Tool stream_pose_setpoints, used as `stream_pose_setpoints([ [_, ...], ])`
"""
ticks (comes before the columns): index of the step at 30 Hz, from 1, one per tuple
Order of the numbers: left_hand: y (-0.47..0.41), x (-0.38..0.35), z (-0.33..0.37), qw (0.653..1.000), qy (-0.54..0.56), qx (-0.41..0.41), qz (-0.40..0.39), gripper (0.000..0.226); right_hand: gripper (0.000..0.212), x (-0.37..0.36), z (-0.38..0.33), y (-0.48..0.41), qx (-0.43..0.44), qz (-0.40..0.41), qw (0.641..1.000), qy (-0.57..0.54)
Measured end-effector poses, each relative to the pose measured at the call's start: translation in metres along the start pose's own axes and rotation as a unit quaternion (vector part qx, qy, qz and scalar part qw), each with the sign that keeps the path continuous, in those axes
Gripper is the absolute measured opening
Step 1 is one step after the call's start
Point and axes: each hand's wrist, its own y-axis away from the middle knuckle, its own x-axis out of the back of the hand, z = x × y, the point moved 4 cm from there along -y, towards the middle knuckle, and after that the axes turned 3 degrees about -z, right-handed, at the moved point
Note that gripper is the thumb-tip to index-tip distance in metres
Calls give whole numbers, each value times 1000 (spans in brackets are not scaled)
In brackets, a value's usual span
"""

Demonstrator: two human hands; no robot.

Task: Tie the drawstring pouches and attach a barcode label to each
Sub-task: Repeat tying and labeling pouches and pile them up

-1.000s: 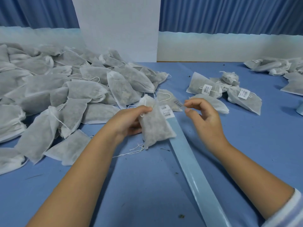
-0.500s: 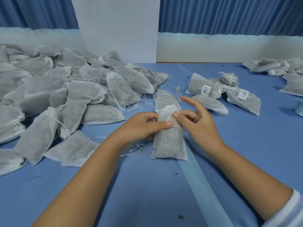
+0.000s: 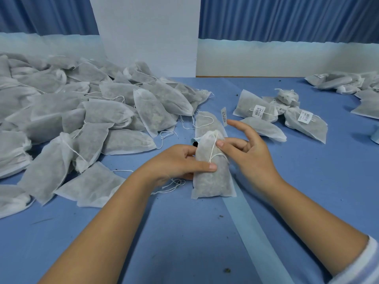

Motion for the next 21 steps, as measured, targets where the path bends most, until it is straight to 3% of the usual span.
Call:
stream_pose_setpoints([
  [5,2,5,1,1000,-2,12,25,32,42,1,-1,-1,19,12,999,49],
  [11,3,23,2,992,0,9,123,42,5,9,-5,-2,28,51,995,77],
  [17,4,19,3,994,-34,6,107,46,25,-3,-2,-1,-26,-51,997,46],
  [21,3,14,4,995,-41,-8,89,47,16,-5,2,0,-43,-42,997,51],
])
